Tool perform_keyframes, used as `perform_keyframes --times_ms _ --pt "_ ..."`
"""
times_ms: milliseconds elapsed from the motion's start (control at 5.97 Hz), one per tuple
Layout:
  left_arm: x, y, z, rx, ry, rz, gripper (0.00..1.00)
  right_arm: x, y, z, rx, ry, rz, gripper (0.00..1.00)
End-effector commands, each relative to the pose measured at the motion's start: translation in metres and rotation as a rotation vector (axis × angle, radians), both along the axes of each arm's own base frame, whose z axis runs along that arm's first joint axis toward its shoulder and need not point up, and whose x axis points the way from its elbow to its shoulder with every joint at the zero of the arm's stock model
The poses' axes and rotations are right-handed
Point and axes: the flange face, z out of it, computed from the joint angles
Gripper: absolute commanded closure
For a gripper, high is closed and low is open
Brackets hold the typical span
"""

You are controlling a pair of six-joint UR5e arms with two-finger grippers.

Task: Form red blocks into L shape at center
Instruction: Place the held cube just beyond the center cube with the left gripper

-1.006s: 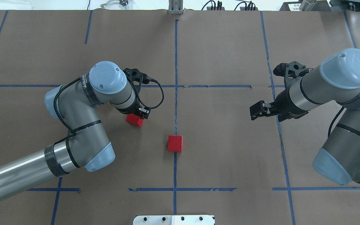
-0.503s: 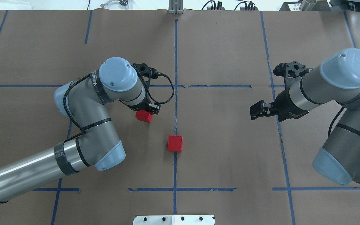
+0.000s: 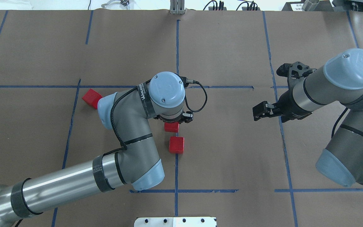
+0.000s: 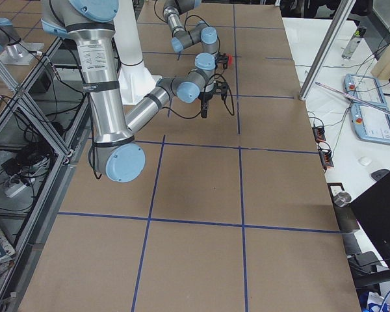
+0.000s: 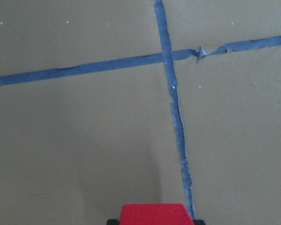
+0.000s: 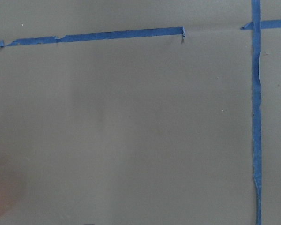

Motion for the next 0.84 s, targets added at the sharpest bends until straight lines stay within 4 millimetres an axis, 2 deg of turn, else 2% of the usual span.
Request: perform_keyframes --times_ms 0,670 --pt "0.0153 0.0169 0.0006 0.006 -0.017 -0.004 1.00 0.0013 0.0003 0.0035 -0.005 0.006 0.001 0.00" --pt "0.0207 0.0133 -0.0012 0.008 -0.016 -0.005 0.97 0.0020 -0.0002 0.0034 -0.004 0.005 0.003 0.00"
